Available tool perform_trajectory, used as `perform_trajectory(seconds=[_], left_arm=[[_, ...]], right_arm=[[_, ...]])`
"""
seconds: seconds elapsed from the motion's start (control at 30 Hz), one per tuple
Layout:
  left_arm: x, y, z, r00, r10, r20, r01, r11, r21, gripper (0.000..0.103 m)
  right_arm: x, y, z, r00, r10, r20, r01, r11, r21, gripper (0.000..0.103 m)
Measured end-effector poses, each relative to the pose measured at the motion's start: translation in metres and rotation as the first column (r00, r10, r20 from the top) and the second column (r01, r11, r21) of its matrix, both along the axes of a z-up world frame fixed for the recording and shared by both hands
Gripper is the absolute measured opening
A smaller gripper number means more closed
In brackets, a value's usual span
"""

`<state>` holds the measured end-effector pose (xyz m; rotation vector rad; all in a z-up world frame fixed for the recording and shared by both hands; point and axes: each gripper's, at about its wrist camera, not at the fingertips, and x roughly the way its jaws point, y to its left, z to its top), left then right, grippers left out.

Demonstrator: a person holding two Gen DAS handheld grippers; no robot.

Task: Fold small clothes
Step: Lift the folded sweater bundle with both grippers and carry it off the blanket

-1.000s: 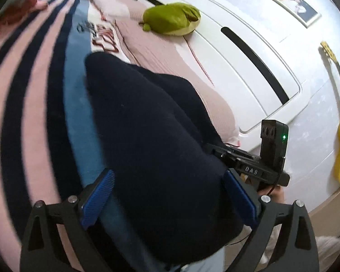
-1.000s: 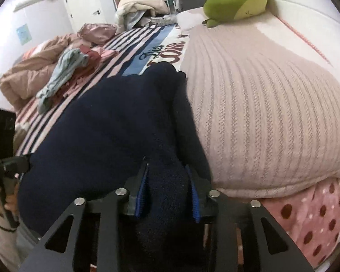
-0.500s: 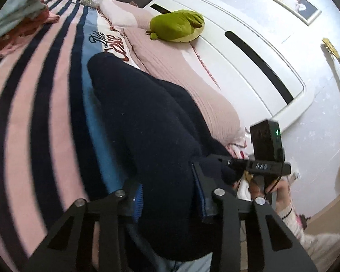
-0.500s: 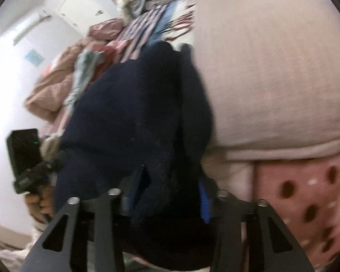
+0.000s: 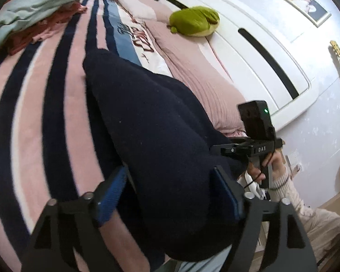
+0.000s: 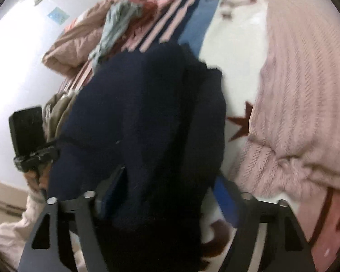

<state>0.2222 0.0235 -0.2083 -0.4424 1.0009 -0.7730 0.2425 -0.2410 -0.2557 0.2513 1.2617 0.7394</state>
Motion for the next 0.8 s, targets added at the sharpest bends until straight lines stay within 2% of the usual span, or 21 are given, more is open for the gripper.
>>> perform_trajectory(seconds=[0.07,0.13,0.17,0.23,0.33,0.4,0.5,0.6,0.67,0.73,0.8], left_arm=[[0.009,-0.003,-0.008,0.999,-0.010,-0.042,0.009,0.999,-0.035,0.077],[0.014,-0.005,-0.012,0.998,-0.006,-0.069,0.003,0.999,-0.050,0.075],[0.014,-0.005,-0.013,0.998,-0.004,-0.070,0.000,0.999,-0.048,0.072],[0.017,-0.007,-0.014,0.997,0.005,-0.073,-0.007,1.000,-0.029,0.054],[0.017,-0.005,-0.010,0.997,0.028,-0.067,-0.029,1.000,-0.013,0.038],[0.014,-0.001,-0.001,0.998,0.050,-0.046,-0.050,0.999,-0.008,0.034],[0.011,0.002,0.017,0.998,0.055,0.005,-0.056,0.998,0.018,0.033],[0.011,0.008,0.034,0.998,0.059,0.031,-0.061,0.997,0.051,0.032],[0.009,0.012,0.048,0.997,0.062,0.048,-0.065,0.995,0.076,0.032],[0.006,0.016,0.062,0.995,0.058,0.085,-0.066,0.992,0.106,0.031],[0.003,0.024,0.076,0.991,0.068,0.112,-0.083,0.988,0.133,0.031]], right_arm=[[0.007,-0.008,-0.011,0.998,0.053,-0.046,-0.050,0.996,0.075,0.073],[0.013,-0.011,-0.019,0.994,0.097,-0.052,-0.088,0.985,0.151,0.071],[0.014,-0.011,-0.020,0.992,0.116,-0.045,-0.107,0.980,0.170,0.066],[0.017,-0.006,-0.027,0.984,0.170,-0.050,-0.153,0.959,0.240,0.054],[0.024,0.001,-0.036,0.977,0.201,-0.073,-0.170,0.938,0.303,0.043],[0.022,0.000,-0.031,0.976,0.212,-0.044,-0.187,0.928,0.321,0.036],[0.014,-0.004,-0.018,0.979,0.203,0.017,-0.195,0.914,0.356,0.031],[0.007,0.001,-0.002,0.979,0.186,0.079,-0.202,0.901,0.385,0.027],[0.006,0.004,0.010,0.979,0.169,0.114,-0.203,0.878,0.434,0.026],[0.005,0.013,0.023,0.971,0.175,0.162,-0.230,0.868,0.440,0.026],[0.006,0.024,0.028,0.968,0.179,0.174,-0.239,0.866,0.439,0.026]])
